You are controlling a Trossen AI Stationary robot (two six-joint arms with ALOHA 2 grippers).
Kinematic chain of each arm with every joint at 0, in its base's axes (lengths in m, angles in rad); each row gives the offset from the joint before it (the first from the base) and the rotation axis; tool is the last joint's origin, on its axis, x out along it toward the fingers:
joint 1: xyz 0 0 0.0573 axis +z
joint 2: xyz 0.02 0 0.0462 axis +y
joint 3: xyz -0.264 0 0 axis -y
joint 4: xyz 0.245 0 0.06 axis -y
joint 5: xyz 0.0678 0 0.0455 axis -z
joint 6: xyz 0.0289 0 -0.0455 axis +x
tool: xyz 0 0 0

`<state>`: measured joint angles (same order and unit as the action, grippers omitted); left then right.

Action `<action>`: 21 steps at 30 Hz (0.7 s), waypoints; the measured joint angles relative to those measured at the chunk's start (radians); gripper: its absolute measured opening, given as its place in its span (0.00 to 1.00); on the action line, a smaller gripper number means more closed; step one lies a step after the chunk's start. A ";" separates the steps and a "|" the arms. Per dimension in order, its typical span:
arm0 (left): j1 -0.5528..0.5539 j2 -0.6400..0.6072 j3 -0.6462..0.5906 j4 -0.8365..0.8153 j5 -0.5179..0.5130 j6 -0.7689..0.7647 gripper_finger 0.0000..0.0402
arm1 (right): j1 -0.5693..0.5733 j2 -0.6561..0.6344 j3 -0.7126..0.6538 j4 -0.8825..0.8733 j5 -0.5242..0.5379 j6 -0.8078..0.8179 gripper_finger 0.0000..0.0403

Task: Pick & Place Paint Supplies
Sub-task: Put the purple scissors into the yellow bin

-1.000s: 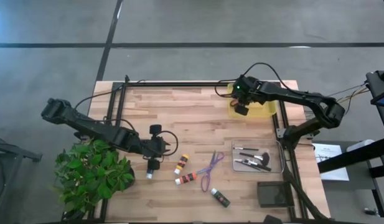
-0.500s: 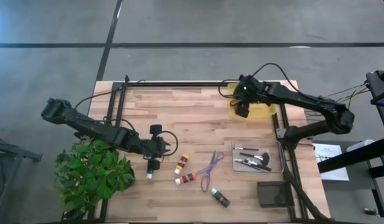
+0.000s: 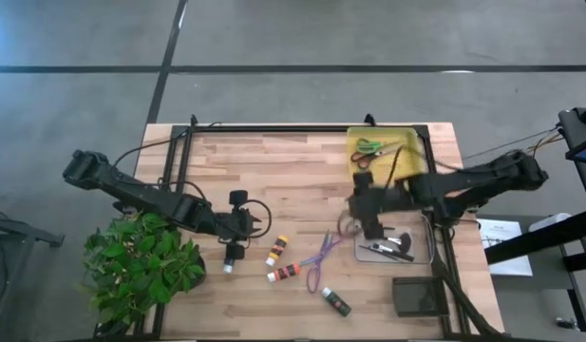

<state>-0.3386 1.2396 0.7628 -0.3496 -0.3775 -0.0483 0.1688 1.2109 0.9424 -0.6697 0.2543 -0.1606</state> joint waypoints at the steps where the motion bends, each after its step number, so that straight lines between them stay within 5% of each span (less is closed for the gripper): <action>1: 0.000 0.000 0.000 0.005 0.000 0.000 0.26 | 0.043 0.016 0.000 0.001 0.022 0.022 0.48; 10: 0.000 0.000 0.000 0.036 0.000 0.020 0.26 | 0.228 0.288 0.144 0.007 0.057 0.084 0.48; 21: 0.000 0.000 0.000 0.038 0.004 0.019 0.26 | 0.230 0.655 0.472 -0.153 -0.075 0.000 0.48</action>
<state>-0.3389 1.2396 0.7628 -0.3119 -0.3737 -0.0291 0.3983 1.8664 1.4148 -0.8223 0.1789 -0.1604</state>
